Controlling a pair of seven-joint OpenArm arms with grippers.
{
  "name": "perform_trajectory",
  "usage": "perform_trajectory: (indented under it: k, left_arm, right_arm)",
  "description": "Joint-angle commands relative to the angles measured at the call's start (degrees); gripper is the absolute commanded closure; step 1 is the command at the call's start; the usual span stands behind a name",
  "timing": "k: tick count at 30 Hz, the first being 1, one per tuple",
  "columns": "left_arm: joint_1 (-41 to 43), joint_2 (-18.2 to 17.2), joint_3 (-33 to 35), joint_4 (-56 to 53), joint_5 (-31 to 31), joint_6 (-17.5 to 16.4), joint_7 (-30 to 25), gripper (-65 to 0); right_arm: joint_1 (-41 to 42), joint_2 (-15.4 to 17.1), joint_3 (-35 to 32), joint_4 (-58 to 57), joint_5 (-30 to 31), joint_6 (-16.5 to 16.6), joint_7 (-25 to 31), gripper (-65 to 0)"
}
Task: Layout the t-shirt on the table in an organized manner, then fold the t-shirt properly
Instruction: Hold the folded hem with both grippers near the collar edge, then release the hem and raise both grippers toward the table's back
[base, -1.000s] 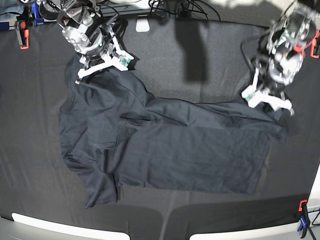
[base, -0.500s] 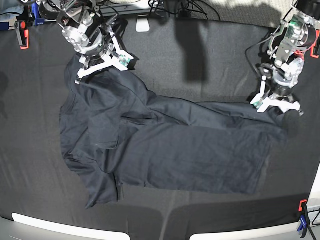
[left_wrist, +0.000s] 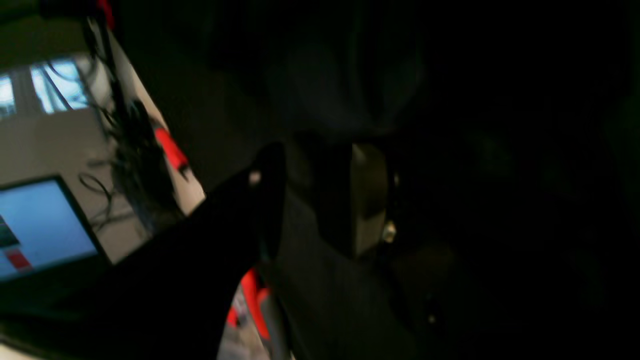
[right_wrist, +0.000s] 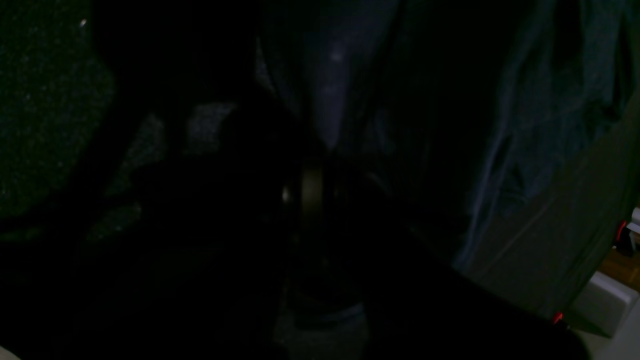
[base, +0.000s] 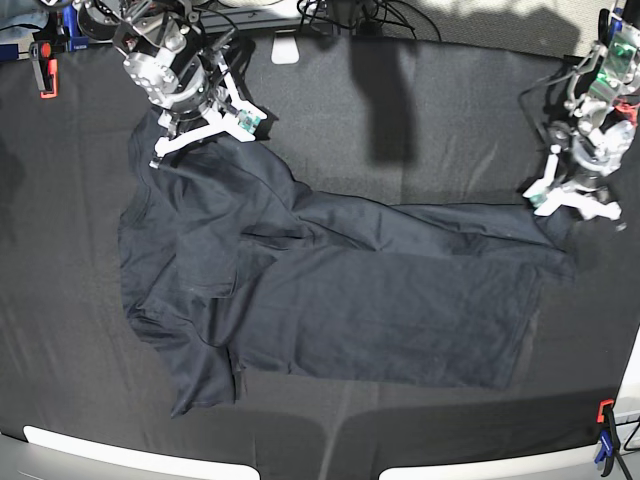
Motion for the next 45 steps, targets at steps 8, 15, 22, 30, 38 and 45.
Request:
perform_trajectory:
  k: [8,15,22,30,38,45]
  left_arm:
    - [-0.90,-0.66,8.83,0.66,4.92,-0.33,-9.03,-20.3]
    - [-3.96,-0.66,9.35,0.55,3.91,-0.24,-8.09,-20.3]
    - [-4.39,-0.66,9.35,0.57,1.84,-0.20,-7.21,0.0]
    - [-4.37,-0.70,9.35,4.57,1.84,2.62,12.31,0.0]
    - [0.44,-0.72,9.35,16.76,1.84,4.11,18.43,0.0]
    - [9.22,-2.32,9.35,24.41,2.12,4.15,24.70,0.0]
  right_arm:
    - [0.15,0.68,0.35,0.55,-0.39,-0.61,-0.44,0.0]
    - [0.15,0.68,0.35,0.55,-0.37,-0.61,-0.44,0.0]
    - [0.13,0.70,0.35,0.59,-0.44,-0.59,-0.46,0.0]
    - [-4.42,2.69,0.35,3.50,-4.79,-0.61,-0.50,0.0]
    - [-10.03,12.66,0.37,9.38,-4.70,-4.31,-6.82,0.0]
    - [-15.30,20.63,0.35,13.77,-6.91,-5.33,-7.98,0.0]
